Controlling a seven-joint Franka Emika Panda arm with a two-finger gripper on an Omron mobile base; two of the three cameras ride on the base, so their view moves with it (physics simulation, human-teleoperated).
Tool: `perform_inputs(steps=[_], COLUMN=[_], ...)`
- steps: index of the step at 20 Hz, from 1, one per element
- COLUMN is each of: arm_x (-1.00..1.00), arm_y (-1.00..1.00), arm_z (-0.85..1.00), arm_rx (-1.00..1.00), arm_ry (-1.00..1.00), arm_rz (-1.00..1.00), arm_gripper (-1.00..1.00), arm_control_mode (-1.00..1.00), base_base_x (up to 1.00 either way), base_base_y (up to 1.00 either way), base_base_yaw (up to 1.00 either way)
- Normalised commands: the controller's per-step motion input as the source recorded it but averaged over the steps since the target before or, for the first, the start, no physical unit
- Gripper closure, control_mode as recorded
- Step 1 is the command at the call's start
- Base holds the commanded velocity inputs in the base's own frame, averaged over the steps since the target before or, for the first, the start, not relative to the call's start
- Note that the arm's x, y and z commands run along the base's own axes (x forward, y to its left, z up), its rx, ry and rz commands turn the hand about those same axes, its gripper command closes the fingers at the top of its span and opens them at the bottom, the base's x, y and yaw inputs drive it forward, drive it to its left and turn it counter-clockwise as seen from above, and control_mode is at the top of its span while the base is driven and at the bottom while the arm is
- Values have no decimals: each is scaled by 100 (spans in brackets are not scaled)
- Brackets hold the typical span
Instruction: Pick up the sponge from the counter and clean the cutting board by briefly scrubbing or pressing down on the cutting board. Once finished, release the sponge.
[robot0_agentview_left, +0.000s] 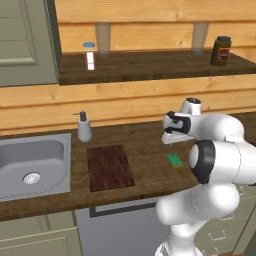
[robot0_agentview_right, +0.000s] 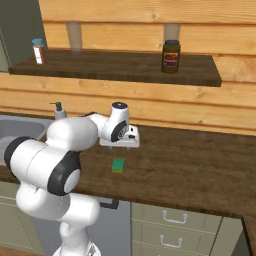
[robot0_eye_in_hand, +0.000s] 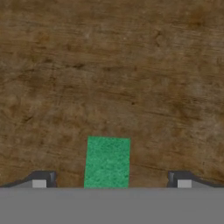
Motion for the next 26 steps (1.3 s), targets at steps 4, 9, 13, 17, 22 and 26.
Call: perform_inputs(steps=[4, 9, 13, 17, 22, 26], arm_x=[0, 0, -6, -13, -3, 0], arm_y=[12, 3, 0, 0, 0, 0], arm_z=[-37, -10, -15, -31, -2, -15], arm_rx=[0, 0, 0, 0, 0, 0], arm_ry=[0, 0, 0, 0, 0, 0], arm_rz=[-5, -1, 0, 0, 0, -2], arm_gripper=[-100, -100, -100, -100, -100, -100], arm_control_mode=[-100, -100, -100, -100, -100, -100], base_base_x=[0, 0, 0, 0, 0, 0], base_base_y=[0, 0, 0, 0, 0, 0], base_base_yaw=[0, 0, 0, 0, 0, 0])
